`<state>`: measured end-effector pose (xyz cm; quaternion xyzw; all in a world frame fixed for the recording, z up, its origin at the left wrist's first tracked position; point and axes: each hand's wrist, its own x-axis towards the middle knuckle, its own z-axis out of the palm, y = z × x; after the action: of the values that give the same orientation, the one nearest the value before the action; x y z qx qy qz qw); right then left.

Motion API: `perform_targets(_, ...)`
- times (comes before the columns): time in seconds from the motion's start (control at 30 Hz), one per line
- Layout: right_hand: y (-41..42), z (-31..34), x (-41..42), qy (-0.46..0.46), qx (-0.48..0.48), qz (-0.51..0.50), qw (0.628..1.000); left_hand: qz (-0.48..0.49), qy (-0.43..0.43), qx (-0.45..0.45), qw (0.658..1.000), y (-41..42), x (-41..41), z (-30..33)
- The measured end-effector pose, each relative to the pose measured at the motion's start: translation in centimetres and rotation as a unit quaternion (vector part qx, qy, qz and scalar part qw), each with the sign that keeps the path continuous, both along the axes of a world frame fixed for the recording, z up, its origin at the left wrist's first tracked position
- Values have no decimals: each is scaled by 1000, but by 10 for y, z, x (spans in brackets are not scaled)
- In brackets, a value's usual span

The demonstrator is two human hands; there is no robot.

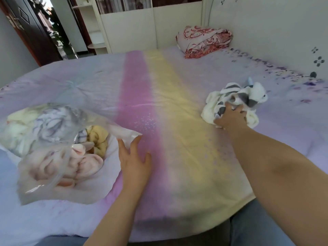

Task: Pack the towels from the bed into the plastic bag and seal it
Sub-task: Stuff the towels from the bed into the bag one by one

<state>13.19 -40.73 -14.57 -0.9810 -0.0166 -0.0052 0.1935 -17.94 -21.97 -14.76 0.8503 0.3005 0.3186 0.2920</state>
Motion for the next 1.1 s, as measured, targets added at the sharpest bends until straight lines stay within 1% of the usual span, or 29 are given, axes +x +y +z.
perform_targets(0.03, 0, -2, 6, -4, -10, 5, 1000, 9, 3, -5, 1000, 2, 4, -2)
perform_targets(0.07, 2, -3, 9, -10, 2, 6, 1000, 16, 10, -6, 1000, 3, 7, -3)
perform_targets(0.17, 15, 2, -4, -50, 73, 43, 995, 24, 28, -11, 999, 2, 13, -3)
perform_targets(0.27, 39, 14, -54, -62, 145, 110, 981, 21, 34, -23, 999, -3, 16, 3)
perform_targets(0.33, 58, 17, -99, -46, 186, 183, 964, 18, 36, -27, 999, -5, 14, 8)
perform_targets(0.37, 68, 17, -123, -28, 191, 226, 955, 16, 37, -33, 999, -5, 11, 12)
perform_targets(0.43, 83, 18, -167, 28, 157, 293, 943, 1, 37, -56, 998, -1, 3, 18)
perform_targets(0.5, 88, 28, -196, 66, 92, 334, 936, -15, 30, -71, 997, 4, -9, 23)
perform_targets(0.63, 82, 68, -205, 67, -21, 360, 930, -27, 6, -40, 999, 5, -37, 33)
perform_targets(0.67, 80, 77, -201, 63, -27, 353, 933, -28, -4, -22, 999, 6, -43, 36)
perform_targets(0.7, 79, 86, -198, 61, -5, 343, 937, -28, -19, 2, 999, 7, -49, 38)
perform_targets(0.73, 76, 95, -197, 58, 48, 327, 942, -28, -37, 34, 998, 10, -54, 40)
perform_targets(0.77, 74, 104, -197, 47, 120, 307, 943, -28, -52, 73, 996, 12, -59, 41)
perform_targets(0.8, 73, 113, -199, 24, 201, 291, 935, -23, -66, 113, 991, 14, -63, 43)
perform_targets(0.87, 71, 132, -205, -37, 334, 284, 898, 0, -108, 169, 980, 15, -72, 51)
perform_targets(0.9, 70, 142, -210, -46, 396, 293, 869, 15, -135, 189, 972, 14, -77, 58)
perform_targets(0.93, 70, 153, -216, -38, 464, 302, 832, 28, -162, 215, 963, 14, -81, 64)
perform_targets(1.0, 73, 170, -226, 21, 599, 305, 740, 54, -198, 277, 939, 16, -89, 75)
perform_targets(1.03, 75, 177, -229, 74, 660, 301, 684, 68, -202, 306, 928, 18, -93, 80)
perform_targets(1.1, 81, 188, -240, 185, 744, 300, 568, 107, -175, 343, 917, 25, -102, 88)
